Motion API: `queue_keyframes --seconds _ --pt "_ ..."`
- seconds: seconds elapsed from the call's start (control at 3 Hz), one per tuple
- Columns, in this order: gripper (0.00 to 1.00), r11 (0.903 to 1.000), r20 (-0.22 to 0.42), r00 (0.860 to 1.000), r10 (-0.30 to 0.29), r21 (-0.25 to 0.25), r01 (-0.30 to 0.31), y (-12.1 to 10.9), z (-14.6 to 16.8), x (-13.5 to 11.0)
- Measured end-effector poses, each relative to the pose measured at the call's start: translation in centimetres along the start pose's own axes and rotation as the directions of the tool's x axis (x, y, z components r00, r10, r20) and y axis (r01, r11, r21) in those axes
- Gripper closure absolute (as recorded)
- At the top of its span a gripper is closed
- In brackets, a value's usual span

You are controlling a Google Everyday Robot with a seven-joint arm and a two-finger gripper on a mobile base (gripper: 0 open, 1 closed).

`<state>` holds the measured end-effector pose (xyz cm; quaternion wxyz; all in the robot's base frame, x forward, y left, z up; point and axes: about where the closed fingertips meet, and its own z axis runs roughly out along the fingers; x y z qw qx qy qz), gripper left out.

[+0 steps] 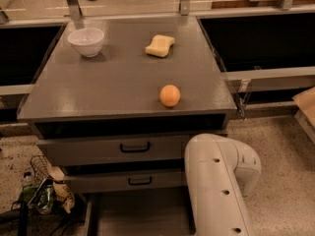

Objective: Open bottom drawer

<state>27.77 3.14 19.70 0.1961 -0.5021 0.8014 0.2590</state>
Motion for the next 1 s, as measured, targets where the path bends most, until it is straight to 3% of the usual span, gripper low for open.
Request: queue_keyframes --seconds 0.67,1.0 --pt "0.00 0.9988 0.030 0.999 -0.032 -0.035 0.033 2.4 -1.1 1.0" --pt "0.00 0.9988 0.030 0.999 -0.032 -0.035 0.033 2.4 -1.1 1.0"
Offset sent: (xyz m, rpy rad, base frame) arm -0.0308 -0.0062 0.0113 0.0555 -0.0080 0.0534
